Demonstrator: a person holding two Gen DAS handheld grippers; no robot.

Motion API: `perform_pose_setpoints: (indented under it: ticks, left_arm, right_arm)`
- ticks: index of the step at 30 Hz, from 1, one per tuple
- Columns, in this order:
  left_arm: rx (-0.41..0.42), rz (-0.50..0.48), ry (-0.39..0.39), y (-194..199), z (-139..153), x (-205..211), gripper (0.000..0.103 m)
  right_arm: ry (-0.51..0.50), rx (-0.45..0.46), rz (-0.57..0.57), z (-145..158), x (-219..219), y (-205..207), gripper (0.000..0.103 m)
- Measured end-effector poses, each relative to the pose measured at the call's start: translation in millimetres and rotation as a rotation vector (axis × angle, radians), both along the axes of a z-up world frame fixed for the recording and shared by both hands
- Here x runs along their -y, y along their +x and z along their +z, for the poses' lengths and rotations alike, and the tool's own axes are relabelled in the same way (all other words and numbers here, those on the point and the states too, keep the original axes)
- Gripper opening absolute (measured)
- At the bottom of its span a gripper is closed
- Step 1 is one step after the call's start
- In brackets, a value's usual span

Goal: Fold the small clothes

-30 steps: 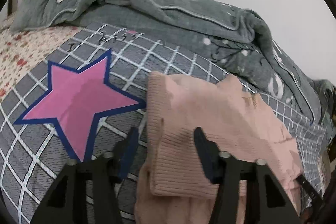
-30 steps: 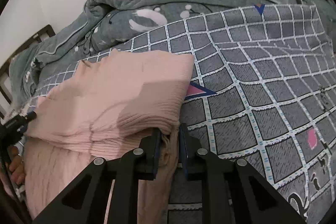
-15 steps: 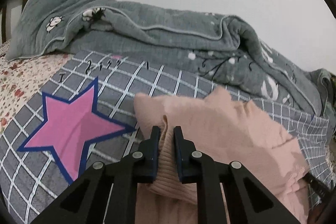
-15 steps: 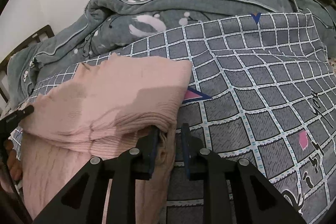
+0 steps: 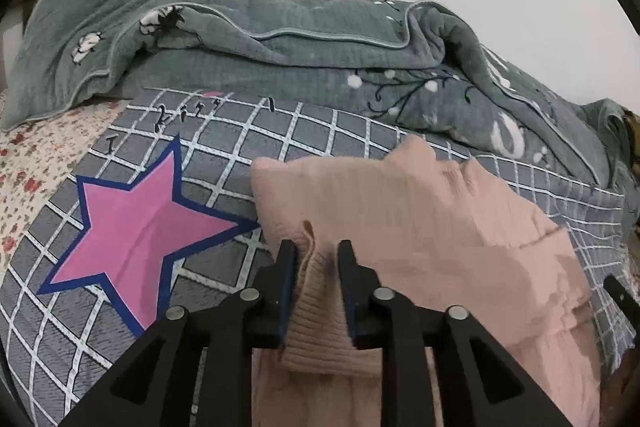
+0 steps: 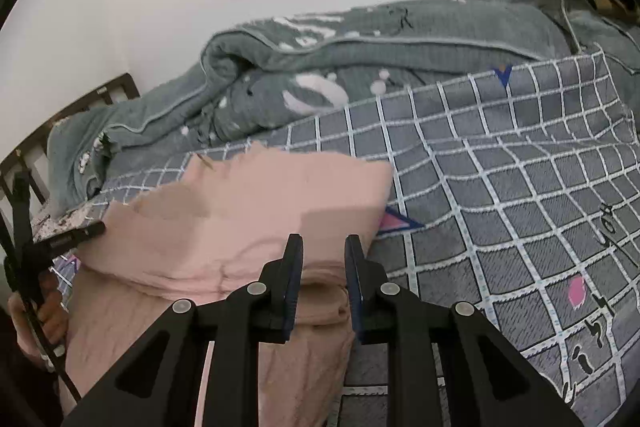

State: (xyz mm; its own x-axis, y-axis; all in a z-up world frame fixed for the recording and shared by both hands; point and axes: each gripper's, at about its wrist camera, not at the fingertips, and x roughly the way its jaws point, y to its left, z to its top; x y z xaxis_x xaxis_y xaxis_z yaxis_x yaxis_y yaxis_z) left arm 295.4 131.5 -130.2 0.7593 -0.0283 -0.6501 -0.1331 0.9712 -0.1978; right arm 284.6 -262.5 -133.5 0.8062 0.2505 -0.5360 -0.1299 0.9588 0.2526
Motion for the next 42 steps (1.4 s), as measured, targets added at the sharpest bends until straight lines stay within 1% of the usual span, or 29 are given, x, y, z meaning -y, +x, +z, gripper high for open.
perform_pose_setpoints:
  ticks: [2, 5, 10, 12, 18, 20, 22, 23, 24, 27, 29, 31, 33, 34, 35, 36, 37, 38, 39, 40, 41, 42]
  left_arm:
    - [-0.004, -0.026, -0.052, -3.0, -2.5, -6.2, 0.026]
    - [0.010, -0.029, -0.101, -6.3, -3.1, -11.9, 0.026]
    - [0.060, -0.034, -0.145, -10.8, 4.3, -13.1, 0.026]
    - [0.065, -0.040, -0.132, -9.4, 7.1, -7.7, 0.028]
    - [-0.003, -0.029, -0.064, 1.1, -2.6, 3.5, 0.028]
    - [-0.039, -0.001, -0.038, 5.8, -7.8, 2.9, 0.028]
    - [-0.046, 0.017, -0.049, 8.3, -11.0, -0.6, 0.028]
    - [-0.036, 0.028, -0.053, 9.0, -10.8, -2.5, 0.006]
    - [-0.019, 0.033, -0.050, 9.1, -9.2, -3.5, 0.005]
    - [0.108, 0.048, -0.068, 2.7, 7.8, -6.9, 0.005]
    - [0.140, 0.062, -0.087, 2.0, 12.8, -8.7, 0.005]
    - [0.112, 0.079, -0.093, 9.3, 9.5, -9.6, 0.005]
    - [0.050, 0.096, -0.069, 18.6, 1.0, -7.6, 0.005]
    - [-0.002, 0.099, -0.050, 24.3, -5.6, -6.2, 0.006]
    - [-0.050, 0.097, -0.037, 28.5, -12.0, -5.3, 0.009]
    - [-0.069, 0.100, -0.032, 28.8, -15.0, -5.2, 0.009]
    - [-0.073, 0.099, -0.031, 27.8, -15.8, -5.3, 0.010]
    - [-0.073, 0.094, -0.030, 26.2, -15.2, -4.9, 0.015]
    - [-0.074, 0.089, -0.021, 23.1, -14.0, -4.2, 0.018]
    - [-0.077, 0.091, -0.009, 20.3, -13.9, -3.4, 0.028]
    - [-0.080, 0.093, 0.002, 17.6, -13.9, -2.6, 0.039]
    - [-0.080, 0.097, 0.014, 14.2, -13.9, -1.9, 0.046]
  right_arm:
    - [0.013, 0.026, -0.008, 4.6, 2.4, -3.2, 0.020]
    - [0.021, 0.055, -0.018, 8.7, 5.6, -6.6, 0.020]
    - [0.023, 0.063, -0.024, 9.7, 7.5, -7.1, 0.020]
    - [0.014, 0.067, -0.024, 9.9, 6.6, -7.3, 0.020]
    - [-0.013, 0.070, -0.024, 8.5, 1.9, -7.1, 0.020]
    - [-0.015, 0.074, -0.024, 8.9, 1.1, -7.8, 0.020]
    - [-0.018, 0.073, -0.024, 8.6, 0.6, -7.7, 0.020]
    - [-0.018, 0.071, -0.024, 8.7, 0.7, -8.1, 0.020]
    - [-0.019, 0.070, -0.023, 8.6, 0.4, -8.1, 0.020]
    - [-0.024, 0.074, -0.017, 8.2, -1.2, -8.2, 0.020]
    - [-0.030, 0.068, -0.008, 6.0, -3.3, -6.9, 0.021]
    - [-0.042, 0.046, -0.011, 2.0, -5.2, -2.8, 0.022]
    - [-0.078, -0.020, -0.038, -7.1, -7.5, 7.5, 0.023]
    - [-0.093, -0.046, -0.050, -10.6, -8.4, 11.2, 0.023]
    - [-0.113, -0.096, -0.056, -16.7, -9.8, 18.3, 0.024]
    - [-0.123, -0.143, -0.044, -22.3, -11.1, 24.7, 0.024]
    - [-0.127, -0.160, -0.041, -24.9, -12.1, 26.7, 0.024]
    - [-0.133, -0.165, -0.040, -26.1, -12.6, 27.2, 0.025]
    - [-0.135, -0.159, -0.037, -25.8, -12.8, 26.1, 0.028]
    - [-0.133, -0.153, -0.033, -25.3, -12.8, 25.3, 0.030]
    - [-0.126, -0.145, -0.025, -24.6, -12.2, 24.1, 0.036]
    - [-0.114, -0.135, -0.014, -23.5, -11.5, 22.7, 0.039]
